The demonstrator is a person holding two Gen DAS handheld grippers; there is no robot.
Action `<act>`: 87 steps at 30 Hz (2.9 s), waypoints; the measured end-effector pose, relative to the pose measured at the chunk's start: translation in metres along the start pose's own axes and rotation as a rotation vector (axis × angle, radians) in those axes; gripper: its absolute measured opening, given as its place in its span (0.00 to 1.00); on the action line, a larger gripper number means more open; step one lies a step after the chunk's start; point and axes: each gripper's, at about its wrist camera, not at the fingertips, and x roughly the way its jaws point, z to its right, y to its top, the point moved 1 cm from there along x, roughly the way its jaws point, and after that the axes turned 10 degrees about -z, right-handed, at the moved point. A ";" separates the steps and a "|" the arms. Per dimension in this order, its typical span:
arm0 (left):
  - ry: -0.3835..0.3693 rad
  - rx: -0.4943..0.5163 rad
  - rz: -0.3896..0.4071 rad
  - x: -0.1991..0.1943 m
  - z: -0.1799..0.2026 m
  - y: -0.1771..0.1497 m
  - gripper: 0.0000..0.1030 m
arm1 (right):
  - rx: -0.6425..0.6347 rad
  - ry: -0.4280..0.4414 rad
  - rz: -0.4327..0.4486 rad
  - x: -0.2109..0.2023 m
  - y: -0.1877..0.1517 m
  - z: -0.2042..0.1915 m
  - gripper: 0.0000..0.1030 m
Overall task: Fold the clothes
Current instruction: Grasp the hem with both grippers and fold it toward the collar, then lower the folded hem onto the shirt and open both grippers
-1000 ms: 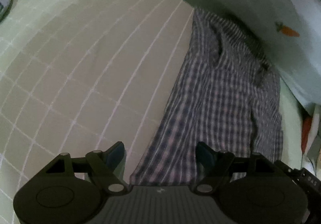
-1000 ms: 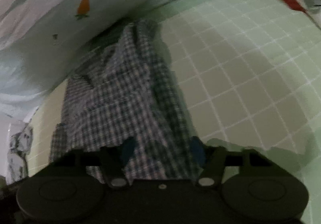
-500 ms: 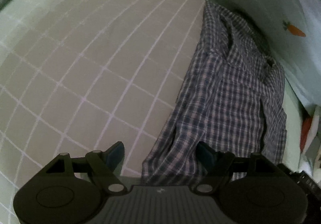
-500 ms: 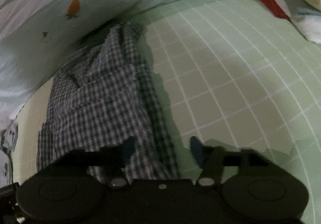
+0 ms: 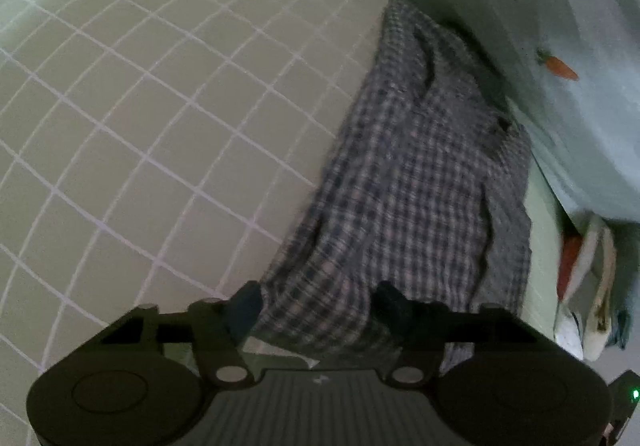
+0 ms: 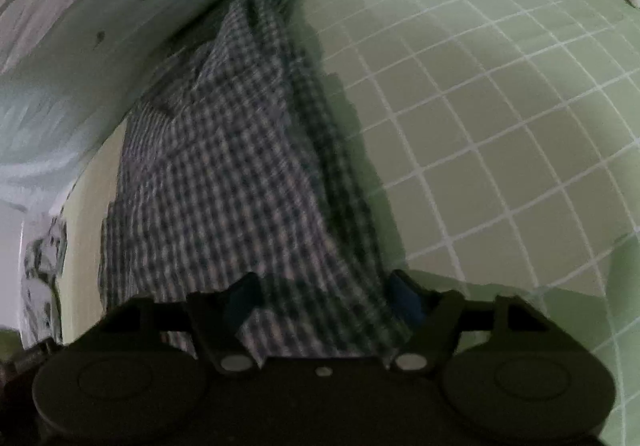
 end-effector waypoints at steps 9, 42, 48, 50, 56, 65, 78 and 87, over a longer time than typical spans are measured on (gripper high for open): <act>-0.063 0.026 -0.015 -0.005 -0.010 -0.027 0.08 | 0.106 0.111 0.023 -0.010 -0.041 0.027 0.04; -0.440 -0.379 -0.020 -0.108 -0.020 -0.047 0.05 | 0.268 0.443 0.049 -0.122 -0.096 0.039 0.03; -0.488 -0.368 0.022 -0.113 -0.001 -0.017 0.05 | 0.303 0.525 0.092 -0.122 -0.066 0.030 0.03; -0.496 -0.356 0.033 -0.112 0.007 -0.004 0.05 | 0.311 0.543 0.104 -0.121 -0.055 0.028 0.03; -0.507 -0.312 0.061 -0.107 0.031 0.035 0.05 | 0.298 0.553 0.143 -0.115 -0.011 0.017 0.03; -0.400 -0.149 0.205 -0.075 0.098 0.135 0.50 | 0.392 0.507 0.223 -0.077 0.085 0.004 0.18; 0.075 0.152 0.100 0.004 0.086 0.120 0.90 | 0.078 0.096 0.212 -0.029 0.103 -0.010 0.78; 0.113 0.193 -0.001 0.047 0.081 0.114 0.90 | 0.092 0.085 0.081 0.015 0.096 -0.006 0.84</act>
